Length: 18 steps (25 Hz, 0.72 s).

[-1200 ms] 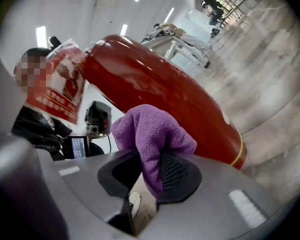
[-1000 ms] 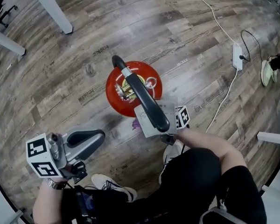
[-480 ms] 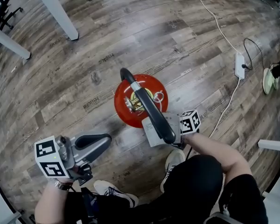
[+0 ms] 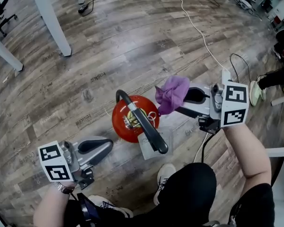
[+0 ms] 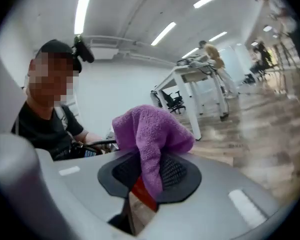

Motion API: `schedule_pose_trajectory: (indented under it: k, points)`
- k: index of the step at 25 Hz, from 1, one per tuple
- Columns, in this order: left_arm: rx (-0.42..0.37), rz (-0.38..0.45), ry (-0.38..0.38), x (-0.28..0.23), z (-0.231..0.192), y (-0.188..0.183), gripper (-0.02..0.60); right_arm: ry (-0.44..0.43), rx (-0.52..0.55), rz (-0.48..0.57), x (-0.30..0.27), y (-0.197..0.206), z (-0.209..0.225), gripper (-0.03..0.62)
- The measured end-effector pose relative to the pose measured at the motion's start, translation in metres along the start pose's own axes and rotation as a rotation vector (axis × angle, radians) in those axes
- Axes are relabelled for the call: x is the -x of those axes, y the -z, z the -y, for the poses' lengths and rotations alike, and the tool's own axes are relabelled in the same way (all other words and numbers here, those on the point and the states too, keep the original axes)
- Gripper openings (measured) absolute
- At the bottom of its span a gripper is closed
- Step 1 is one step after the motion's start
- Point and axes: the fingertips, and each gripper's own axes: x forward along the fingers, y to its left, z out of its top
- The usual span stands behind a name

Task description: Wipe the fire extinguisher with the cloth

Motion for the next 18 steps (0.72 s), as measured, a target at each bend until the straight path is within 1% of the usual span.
schedule_pose_trajectory:
  k: [2, 4, 5, 7, 8, 10, 12, 15, 18]
  points:
    - [-0.022, 0.01, 0.008, -0.003, 0.0, -0.007, 0.002, -0.064, 0.174, -0.087, 0.004, -0.033, -0.034, 0.084]
    - [-0.03, 0.018, 0.016, -0.005, 0.0, -0.013, 0.002, -0.157, 0.311, -0.182, 0.001, -0.053, -0.077, 0.084]
    - [-0.03, 0.021, 0.015, -0.005, -0.001, -0.013, 0.002, -0.2, 0.368, -0.25, -0.001, -0.054, -0.097, 0.084]
    - [-0.027, 0.023, 0.011, -0.004, -0.003, -0.012, 0.002, -0.26, 0.471, -0.427, 0.0, -0.04, -0.121, 0.084]
    - [-0.025, 0.024, 0.009, -0.003, -0.003, -0.011, 0.002, -0.286, 0.514, -0.509, 0.0, -0.031, -0.127, 0.084]
    - [-0.024, 0.027, 0.008, -0.002, -0.004, -0.011, 0.002, -0.34, 0.585, -0.625, -0.004, -0.018, -0.133, 0.084]
    - [-0.023, 0.031, 0.005, -0.001, -0.005, -0.01, 0.002, -0.371, 0.64, -0.691, -0.013, -0.015, -0.133, 0.084]
    - [-0.021, 0.033, 0.002, 0.002, -0.006, -0.01, 0.002, -0.364, 0.737, -0.714, -0.038, -0.023, -0.123, 0.084]
    - [-0.022, 0.039, -0.002, 0.004, -0.006, -0.012, 0.002, -0.35, 0.755, -0.728, -0.073, -0.027, -0.105, 0.084]
